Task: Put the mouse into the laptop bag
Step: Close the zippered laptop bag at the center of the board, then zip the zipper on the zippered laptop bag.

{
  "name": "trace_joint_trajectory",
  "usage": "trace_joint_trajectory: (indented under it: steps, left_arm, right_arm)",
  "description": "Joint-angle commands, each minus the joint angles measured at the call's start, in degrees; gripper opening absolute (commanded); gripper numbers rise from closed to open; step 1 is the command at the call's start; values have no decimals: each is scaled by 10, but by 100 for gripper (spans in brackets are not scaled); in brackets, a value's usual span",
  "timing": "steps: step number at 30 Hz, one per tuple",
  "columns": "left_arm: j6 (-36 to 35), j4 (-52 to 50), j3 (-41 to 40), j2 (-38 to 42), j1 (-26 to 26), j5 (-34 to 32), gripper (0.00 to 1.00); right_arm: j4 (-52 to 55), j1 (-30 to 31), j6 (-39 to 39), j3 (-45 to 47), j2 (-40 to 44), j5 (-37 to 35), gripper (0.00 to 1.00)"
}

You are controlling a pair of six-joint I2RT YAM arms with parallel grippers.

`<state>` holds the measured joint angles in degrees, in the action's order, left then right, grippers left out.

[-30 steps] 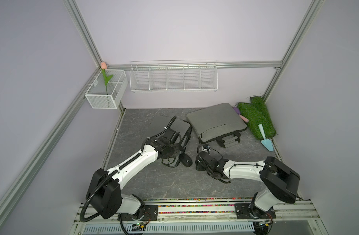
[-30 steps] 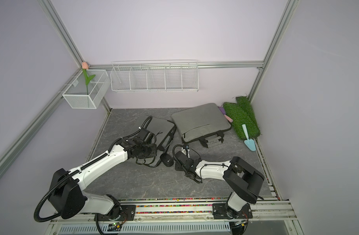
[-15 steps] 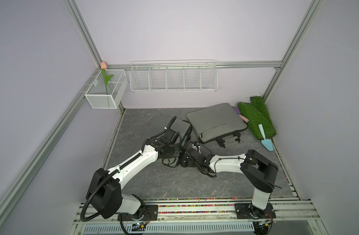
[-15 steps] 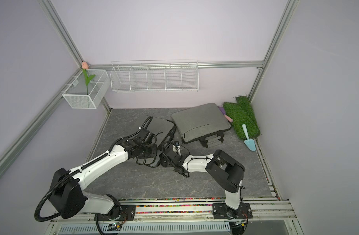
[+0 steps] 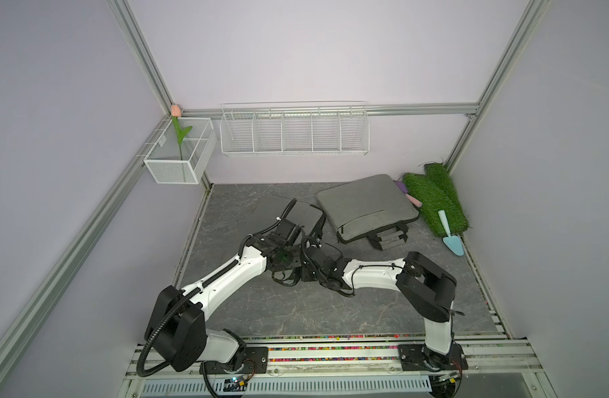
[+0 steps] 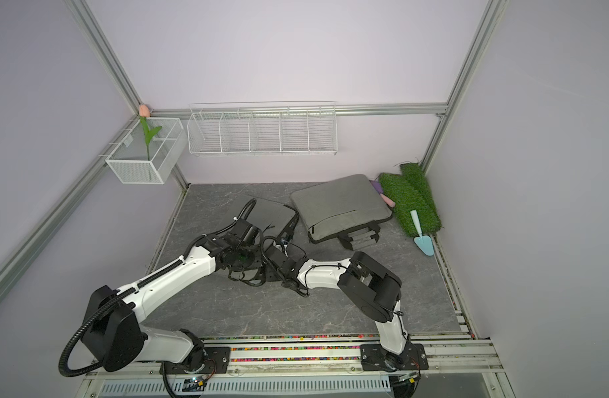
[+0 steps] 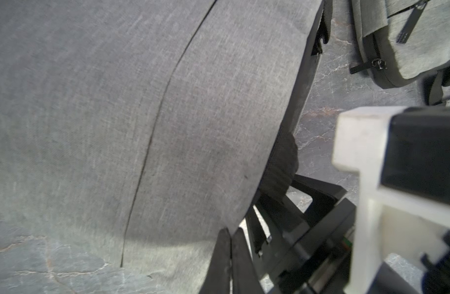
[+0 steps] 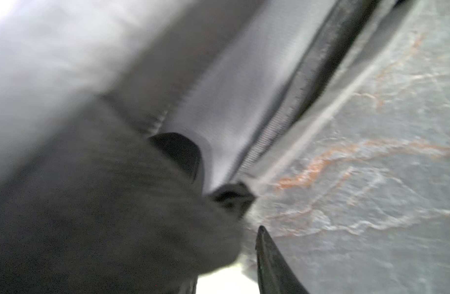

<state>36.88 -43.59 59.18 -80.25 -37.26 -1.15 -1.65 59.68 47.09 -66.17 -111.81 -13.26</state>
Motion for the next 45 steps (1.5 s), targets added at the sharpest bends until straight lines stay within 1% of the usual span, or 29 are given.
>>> trace_joint_trajectory:
  steps: [1,3,5,6,7,9,10,11,12,14,15,17,18,19,20,21,23,26,28,30,31,33,35,37,39,41,42,45]
  left_arm:
    - [7,40,1,9,-12,23,0]
    - [7,37,0,12,-12,20,0]
    - [8,32,-2,20,-12,14,0]
    - [8,28,-5,27,-12,9,0]
    - [9,24,-9,36,-12,0,0]
    - [31,-2,-35,69,-8,-62,0]
    - [42,-15,-54,92,2,-88,0]
    - [61,-31,-83,122,25,-106,0]
    - [75,-40,-119,161,56,-108,0]
    - [77,-27,-198,249,111,-82,0]
    - [76,-8,-241,301,126,-79,0]
    - [71,-9,-285,375,150,-71,0]
    - [88,-37,-290,399,160,-91,23]
    - [98,-44,-294,406,162,-101,47]
    - [102,-44,-292,405,167,-103,94]
    - [102,-43,-284,395,172,-98,100]
    - [93,-41,-254,358,181,-83,100]
    - [85,-55,-178,297,188,-71,100]
    - [81,-34,-143,268,190,-57,100]
    - [76,7,-119,237,190,-22,98]
    - [70,34,-114,221,190,-2,98]
    - [68,89,-97,172,190,49,95]
    - [68,121,-73,114,188,89,92]
    - [59,115,-36,51,185,107,90]
    - [43,79,9,-8,184,90,89]
    - [43,56,31,-47,192,63,89]
    - [44,56,34,-62,196,54,89]
    - [51,92,15,-84,206,58,89]
  right_arm:
    - [-63,21,-13,21,10,30,40]
    - [-92,18,-12,38,19,51,41]
    - [-140,8,-3,75,39,78,43]
    - [-154,4,2,97,55,75,46]
    - [-151,0,3,115,74,65,48]
    - [-116,-6,-2,150,124,21,57]
    - [-91,-10,-3,155,149,-1,60]
    - [-71,-14,-4,186,176,-20,61]
    - [-59,-20,-5,205,207,-32,62]
    - [-40,-30,-5,238,262,-58,67]
    - [-28,-34,-9,249,287,-71,69]
    - [-3,-45,-23,255,316,-88,74]
    - [11,-53,-31,249,321,-89,76]
    - [19,-59,-39,242,321,-88,78]
    - [22,-66,-49,233,316,-81,81]
    - [20,-73,-63,223,306,-67,82]
    - [9,-93,-82,207,283,-40,79]
    - [-11,-139,-99,185,246,-2,66]
    - [-21,-161,-134,165,220,-3,59]
    - [-24,-169,-194,133,187,-22,54]
    - [-34,-171,-224,125,173,-15,53]
    - [-74,-172,-313,117,146,29,52]
    - [-116,-172,-381,120,127,63,52]
    - [-140,-172,-425,117,101,65,49]
    - [-142,-172,-475,104,72,80,50]
    - [-144,-173,-510,96,48,89,50]
    - [-145,-173,-524,90,36,86,50]
    - [-140,-173,-556,70,6,87,47]
